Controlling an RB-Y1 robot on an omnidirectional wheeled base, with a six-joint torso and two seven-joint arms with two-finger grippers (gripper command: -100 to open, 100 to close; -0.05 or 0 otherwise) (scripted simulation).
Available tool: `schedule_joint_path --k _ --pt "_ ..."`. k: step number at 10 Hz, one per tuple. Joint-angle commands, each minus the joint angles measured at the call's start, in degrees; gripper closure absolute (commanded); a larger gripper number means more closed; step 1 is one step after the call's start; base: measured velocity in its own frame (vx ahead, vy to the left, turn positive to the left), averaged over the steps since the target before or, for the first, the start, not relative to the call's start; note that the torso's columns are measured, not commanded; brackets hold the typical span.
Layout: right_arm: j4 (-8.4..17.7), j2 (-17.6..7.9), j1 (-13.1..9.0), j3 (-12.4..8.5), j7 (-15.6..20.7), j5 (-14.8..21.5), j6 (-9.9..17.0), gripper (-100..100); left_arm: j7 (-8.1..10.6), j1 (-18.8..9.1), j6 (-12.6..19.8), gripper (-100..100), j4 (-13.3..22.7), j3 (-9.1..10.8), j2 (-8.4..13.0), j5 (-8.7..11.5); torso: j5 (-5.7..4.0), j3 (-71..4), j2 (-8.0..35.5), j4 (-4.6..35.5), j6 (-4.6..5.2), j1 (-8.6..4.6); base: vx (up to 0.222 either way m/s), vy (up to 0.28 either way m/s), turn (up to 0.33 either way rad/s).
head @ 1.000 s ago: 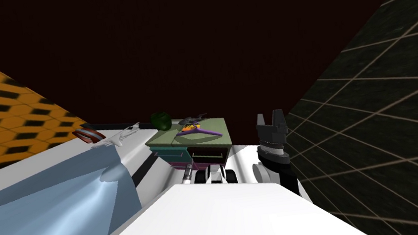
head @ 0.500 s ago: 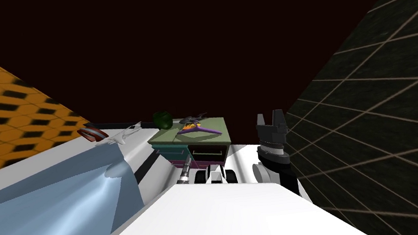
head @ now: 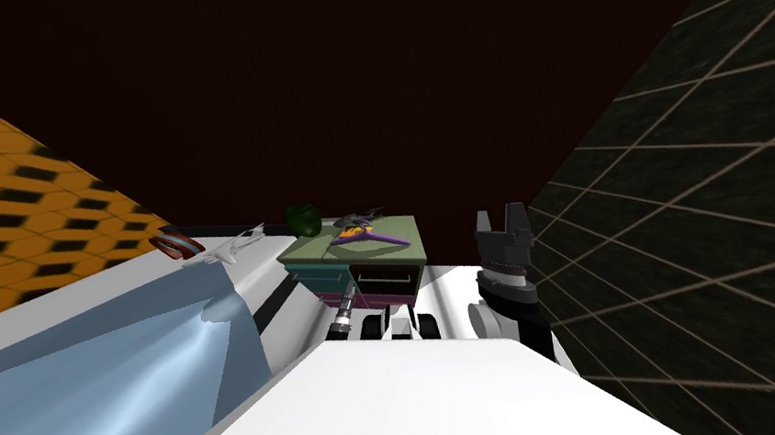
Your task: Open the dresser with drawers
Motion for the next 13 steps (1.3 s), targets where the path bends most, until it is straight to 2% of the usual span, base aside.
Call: schedule_joint_path --k 1,2,3,5,6,9,11,12,13 --pt "0.0 0.0 0.0 0.0 0.0 0.0 0.0 0 0.9 -2.19 3.21 -100 -0.3 0.03 0.33 0.34 0.0 0.01 0.01 0.01 -0.01 0.02 -0.075 0.0 0.006" --pt "0.0 0.0 0.0 0.0 0.0 0.0 0.0 0 0.9 -2.19 3.21 -100 -0.3 0.03 0.33 0.34 0.01 -0.03 -0.05 -0.01 0.0 0.07 -0.046 0.001 0.0" --pt "0.0 0.0 0.0 0.0 0.0 0.0 0.0 0 1.48 -4.02 5.41 -100 -0.07 0.08 0.32 0.59 0.02 -0.1 -0.16 -0.04 0.0 0.07 -0.069 -0.008 0.007" --pt "0.0 0.0 0.0 0.0 0.0 0.0 0.0 0 1.48 -4.02 5.41 -100 -0.07 0.08 0.32 0.59 0.0 -0.05 -0.09 -0.02 0.0 0.02 -0.046 -0.005 0.002" --pt "0.0 0.0 0.01 0.0 0.0 0.0 0.0 0 2.01 -5.73 7.51 -100 0.15 0.13 0.15 0.84 0.01 -0.1 -0.17 -0.04 0.0 0.04 -0.043 -0.003 0.007" --pt "0.0 0.0 0.0 0.0 0.0 0.0 0.0 0 2.75 -8.07 10.4 -100 0.46 0.19 -0.29 1.17 0.0 0.02 0.02 0.01 0.0 0.03 -0.073 -0.009 0.004" --pt "0.0 0.0 0.0 0.0 0.0 0.0 0.0 0 2.75 -8.07 10.4 -100 0.46 0.19 -0.29 1.17 0.01 -0.1 -0.17 -0.04 0.0 0.05 -0.025 -0.001 0.001" --pt "0.0 0.0 0.01 0.0 0.0 0.0 0.0 0 3.2 -9.52 12.19 -100 0.66 0.23 -0.62 1.37 0.02 -0.14 -0.23 -0.06 -0.01 0.06 -0.037 -0.003 0.008" --pt "0.0 0.0 0.01 0.0 0.0 0.0 0.0 0 3.2 -9.52 12.19 -100 0.9 0.23 -0.62 1.37 0.01 -0.09 -0.12 -0.04 0.01 0.03 -0.036 -0.003 -0.002"
